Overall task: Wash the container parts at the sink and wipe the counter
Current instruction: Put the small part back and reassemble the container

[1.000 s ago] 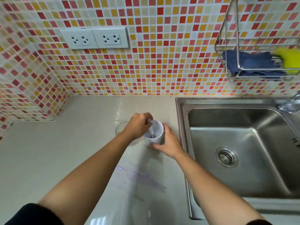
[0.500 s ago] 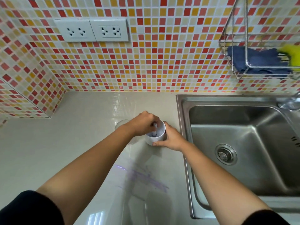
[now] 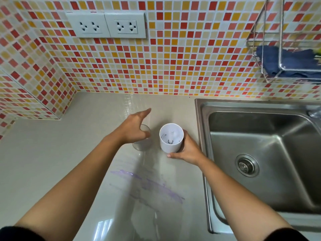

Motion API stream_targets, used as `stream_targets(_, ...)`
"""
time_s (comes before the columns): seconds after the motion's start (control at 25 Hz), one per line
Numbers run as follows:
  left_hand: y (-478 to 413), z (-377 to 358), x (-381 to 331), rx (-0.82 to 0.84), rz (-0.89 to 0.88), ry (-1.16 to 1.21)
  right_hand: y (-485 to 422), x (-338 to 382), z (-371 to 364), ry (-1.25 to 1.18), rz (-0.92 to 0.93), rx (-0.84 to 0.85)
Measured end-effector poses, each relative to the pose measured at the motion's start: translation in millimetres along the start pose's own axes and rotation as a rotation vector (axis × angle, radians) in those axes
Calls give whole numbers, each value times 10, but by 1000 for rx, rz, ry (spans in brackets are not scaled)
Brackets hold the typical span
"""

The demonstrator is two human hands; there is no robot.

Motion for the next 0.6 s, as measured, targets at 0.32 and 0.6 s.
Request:
stream_targets(0.32, 192, -488, 183, -33, 167, 192, 103, 113, 187, 26, -53, -38)
stream_targets(0.6, 43, -768, -359, 52, 82, 233, 300, 703, 863, 614, -15, 73)
Point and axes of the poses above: each hand's wrist, its own y-axis away from the middle knuckle, its own z-axis out of the back of the hand, x = y × z, the point moved 3 cm from there along -y, towards the middle knuckle, and after that the axes turned 15 degrees about -y, right-handed, at the moved point
